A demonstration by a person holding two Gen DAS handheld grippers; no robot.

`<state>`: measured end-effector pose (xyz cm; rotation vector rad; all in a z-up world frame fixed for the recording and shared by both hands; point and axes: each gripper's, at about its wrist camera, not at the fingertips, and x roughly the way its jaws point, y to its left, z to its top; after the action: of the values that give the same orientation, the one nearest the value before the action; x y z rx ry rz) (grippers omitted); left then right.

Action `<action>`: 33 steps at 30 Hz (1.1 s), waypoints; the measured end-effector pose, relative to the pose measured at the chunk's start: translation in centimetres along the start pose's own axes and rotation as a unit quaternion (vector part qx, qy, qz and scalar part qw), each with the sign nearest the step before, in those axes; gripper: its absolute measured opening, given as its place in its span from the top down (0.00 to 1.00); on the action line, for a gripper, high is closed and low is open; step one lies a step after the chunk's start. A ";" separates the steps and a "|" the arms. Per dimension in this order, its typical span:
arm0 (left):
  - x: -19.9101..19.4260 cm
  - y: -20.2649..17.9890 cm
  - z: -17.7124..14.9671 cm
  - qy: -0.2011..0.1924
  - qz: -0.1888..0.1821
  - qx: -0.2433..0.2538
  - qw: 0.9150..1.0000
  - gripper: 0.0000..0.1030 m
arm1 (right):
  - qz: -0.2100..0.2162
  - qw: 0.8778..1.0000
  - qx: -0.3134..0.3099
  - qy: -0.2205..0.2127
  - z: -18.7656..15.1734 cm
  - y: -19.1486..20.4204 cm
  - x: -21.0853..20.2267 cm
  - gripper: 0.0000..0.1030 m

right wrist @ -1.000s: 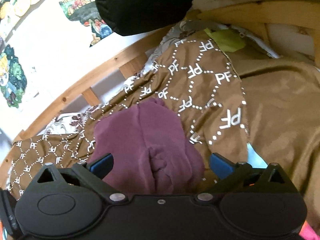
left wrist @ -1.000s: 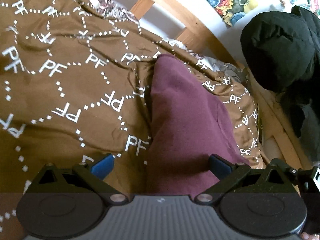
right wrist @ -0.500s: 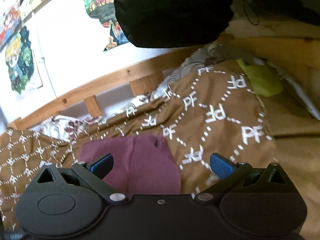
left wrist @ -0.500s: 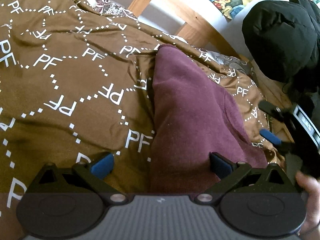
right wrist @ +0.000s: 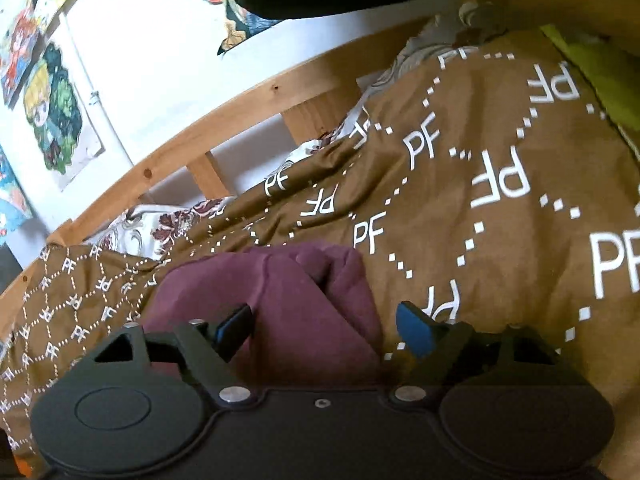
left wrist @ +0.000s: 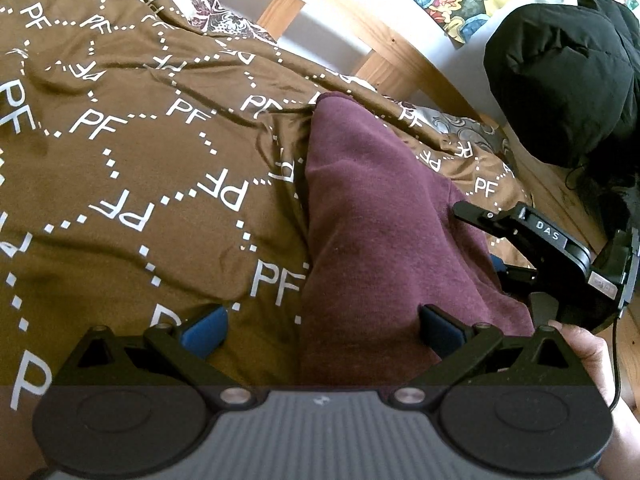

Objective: Fold small clothes

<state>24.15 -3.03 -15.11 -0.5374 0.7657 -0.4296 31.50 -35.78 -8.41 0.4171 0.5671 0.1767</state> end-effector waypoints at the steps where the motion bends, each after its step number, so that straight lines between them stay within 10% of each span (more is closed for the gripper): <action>1: 0.0 0.0 0.0 0.000 0.000 0.001 1.000 0.00 | -0.006 1.000 -0.001 0.001 0.0 0.2 0.0 0.29; 3: -0.1 0.1 0.0 0.001 -0.001 0.001 1.000 0.00 | -0.018 1.000 -0.008 0.009 -0.2 0.5 0.0 0.54; 5: -0.1 0.0 0.0 0.001 -0.001 0.001 1.000 0.00 | -0.021 1.000 -0.017 0.013 -0.4 0.8 0.1 0.56; 33: -0.1 0.0 0.0 0.004 0.001 -0.001 1.000 0.00 | -0.043 0.998 0.034 -0.005 -1.3 0.7 -0.3 0.53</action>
<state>24.05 -2.94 -15.05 -0.5375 0.7752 -0.4291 30.46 -34.77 -8.95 0.4589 0.5818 0.0730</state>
